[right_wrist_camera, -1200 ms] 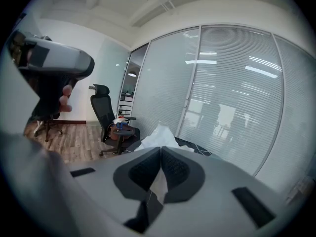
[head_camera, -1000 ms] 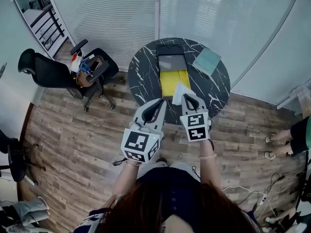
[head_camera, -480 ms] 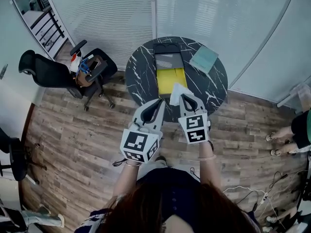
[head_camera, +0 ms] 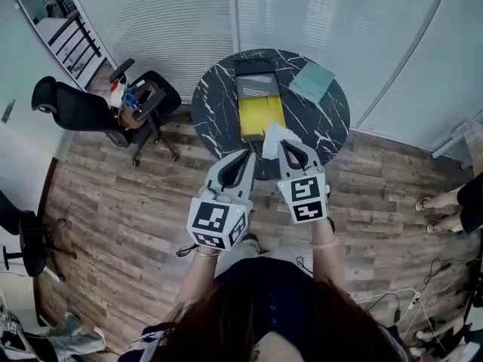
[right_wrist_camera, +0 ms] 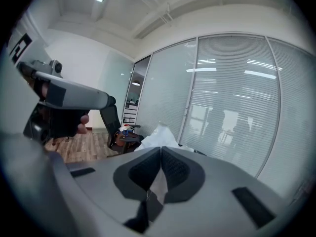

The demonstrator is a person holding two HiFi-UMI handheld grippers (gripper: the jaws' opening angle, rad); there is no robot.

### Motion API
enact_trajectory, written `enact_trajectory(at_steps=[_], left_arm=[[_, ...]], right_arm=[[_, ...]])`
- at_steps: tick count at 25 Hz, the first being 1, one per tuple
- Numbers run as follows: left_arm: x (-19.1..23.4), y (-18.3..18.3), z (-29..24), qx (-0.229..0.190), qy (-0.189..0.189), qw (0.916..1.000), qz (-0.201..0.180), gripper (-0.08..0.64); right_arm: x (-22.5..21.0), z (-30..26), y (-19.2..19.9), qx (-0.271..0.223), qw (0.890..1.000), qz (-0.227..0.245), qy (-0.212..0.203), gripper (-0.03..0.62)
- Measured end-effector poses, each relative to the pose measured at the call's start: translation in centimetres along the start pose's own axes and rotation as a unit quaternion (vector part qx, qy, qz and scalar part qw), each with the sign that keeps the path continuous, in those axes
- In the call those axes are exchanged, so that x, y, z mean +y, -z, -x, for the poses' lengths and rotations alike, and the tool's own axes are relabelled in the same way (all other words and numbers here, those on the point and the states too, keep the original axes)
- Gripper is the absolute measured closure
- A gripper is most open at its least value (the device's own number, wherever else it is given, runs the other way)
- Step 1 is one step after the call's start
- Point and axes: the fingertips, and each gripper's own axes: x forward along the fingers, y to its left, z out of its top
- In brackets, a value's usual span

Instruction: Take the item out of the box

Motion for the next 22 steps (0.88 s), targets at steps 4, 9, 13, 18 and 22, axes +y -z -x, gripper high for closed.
enact_trajectory(at_steps=[4, 9, 13, 18, 22], left_arm=[[-1.6, 0.0, 0.4, 0.000, 0.000, 1.0000, -0.005, 0.531], [-3.5, 0.0, 1.2, 0.001, -0.003, 0.9999, -0.010, 0.530], [-4.8, 0.1, 1.8, 0.003, -0.007, 0.9999, -0.011, 0.530], [-6.2, 0.3, 2.5, 0.005, -0.011, 0.9998, -0.014, 0.531], [-7.2, 0.4, 2.8, 0.005, -0.016, 0.9997, -0.017, 0.530]], right_arm=[[-0.1, 1.6, 0.1, -0.005, 1.000, 0.001, -0.003, 0.568], [-0.3, 3.9, -0.1, -0.017, 1.000, -0.003, -0.006, 0.568], [-0.4, 5.5, -0.3, -0.027, 1.000, -0.005, -0.007, 0.568], [-0.6, 7.6, -0.4, -0.038, 0.999, -0.007, -0.008, 0.568], [-1.0, 9.2, -0.5, -0.048, 0.999, -0.014, -0.011, 0.568]])
